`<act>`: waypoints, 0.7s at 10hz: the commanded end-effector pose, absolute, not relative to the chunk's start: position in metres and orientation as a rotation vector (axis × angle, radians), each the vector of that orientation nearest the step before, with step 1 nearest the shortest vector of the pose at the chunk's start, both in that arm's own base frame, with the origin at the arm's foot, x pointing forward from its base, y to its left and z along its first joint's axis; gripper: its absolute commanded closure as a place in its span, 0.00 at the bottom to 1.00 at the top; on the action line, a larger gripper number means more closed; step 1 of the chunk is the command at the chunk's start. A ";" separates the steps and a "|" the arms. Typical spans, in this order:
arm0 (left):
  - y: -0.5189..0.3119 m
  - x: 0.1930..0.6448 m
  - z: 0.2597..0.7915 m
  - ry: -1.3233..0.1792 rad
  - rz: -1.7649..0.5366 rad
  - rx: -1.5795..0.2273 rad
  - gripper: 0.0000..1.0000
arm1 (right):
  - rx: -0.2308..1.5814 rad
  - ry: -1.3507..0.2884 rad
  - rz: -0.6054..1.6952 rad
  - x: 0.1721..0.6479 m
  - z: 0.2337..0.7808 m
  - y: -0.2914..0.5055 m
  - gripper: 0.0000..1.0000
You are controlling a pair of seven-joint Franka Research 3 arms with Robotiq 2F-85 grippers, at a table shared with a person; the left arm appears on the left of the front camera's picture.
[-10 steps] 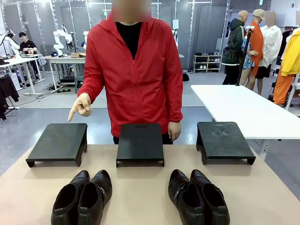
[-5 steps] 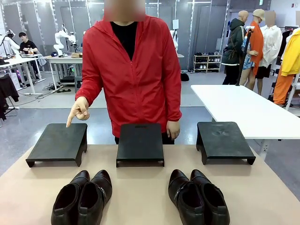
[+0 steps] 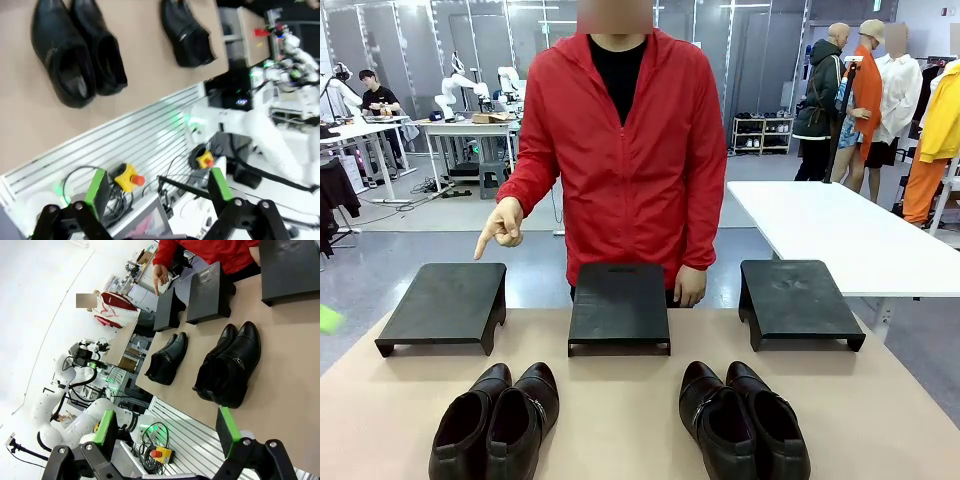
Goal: Place the shoes on the stand as instructed by the person.
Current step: Pick up one pair of Shoes and place it on the Shoes Stand indicated by the person.
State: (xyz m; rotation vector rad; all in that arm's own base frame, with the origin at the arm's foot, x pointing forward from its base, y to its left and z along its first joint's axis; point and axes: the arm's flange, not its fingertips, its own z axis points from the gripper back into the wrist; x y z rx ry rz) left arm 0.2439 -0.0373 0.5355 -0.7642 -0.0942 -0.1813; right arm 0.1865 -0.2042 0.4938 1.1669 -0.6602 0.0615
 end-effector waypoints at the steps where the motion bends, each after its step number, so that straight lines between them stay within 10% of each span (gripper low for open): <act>1: -0.099 0.259 0.520 -0.011 -0.199 -0.600 0.00 | 1.170 -0.682 0.078 0.186 0.496 -0.205 0.00; 7: -0.187 0.297 0.452 -0.068 -0.173 -0.205 0.00 | 1.170 -0.682 0.078 0.186 0.496 -0.205 0.00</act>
